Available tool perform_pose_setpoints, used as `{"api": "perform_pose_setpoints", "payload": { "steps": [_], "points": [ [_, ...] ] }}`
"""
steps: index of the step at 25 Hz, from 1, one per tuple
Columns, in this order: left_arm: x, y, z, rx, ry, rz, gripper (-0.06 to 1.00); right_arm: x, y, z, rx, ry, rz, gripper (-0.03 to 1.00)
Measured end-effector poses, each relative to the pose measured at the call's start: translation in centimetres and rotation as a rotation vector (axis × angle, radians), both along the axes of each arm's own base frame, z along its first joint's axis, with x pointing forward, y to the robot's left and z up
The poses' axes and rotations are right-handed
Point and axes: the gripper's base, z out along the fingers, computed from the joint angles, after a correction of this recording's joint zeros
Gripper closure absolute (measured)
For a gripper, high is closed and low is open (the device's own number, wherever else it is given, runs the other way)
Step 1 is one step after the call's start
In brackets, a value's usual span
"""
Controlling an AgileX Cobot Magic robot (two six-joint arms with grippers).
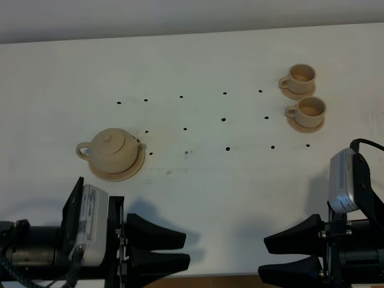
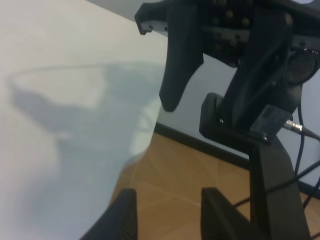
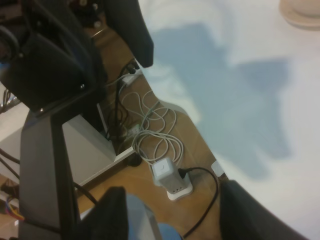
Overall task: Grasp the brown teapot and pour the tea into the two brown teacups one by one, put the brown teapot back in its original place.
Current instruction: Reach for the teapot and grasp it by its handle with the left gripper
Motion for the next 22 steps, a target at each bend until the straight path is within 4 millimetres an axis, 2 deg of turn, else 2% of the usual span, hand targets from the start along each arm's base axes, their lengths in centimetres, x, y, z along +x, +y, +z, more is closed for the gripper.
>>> {"api": "perform_pose_setpoints", "payload": {
  "steps": [5,12,17,22],
  "points": [
    [1.9,-0.7,1.8,0.015,0.014,0.039,0.61,0.0,0.0,0.0,0.002,0.001,-0.002,0.55],
    [3.7,-1.2,3.8,0.150,0.073,0.019,0.61,0.3,0.1,0.3,0.044,0.022,-0.045,0.55],
    [5.0,-1.0,5.3,0.291,0.160,0.076,0.61,1.9,0.2,1.4,0.027,0.053,-0.176,0.55],
    [6.5,-0.7,7.1,0.408,0.225,0.195,0.61,3.5,0.2,3.5,-0.129,0.112,-0.232,0.55]
  ]
}}
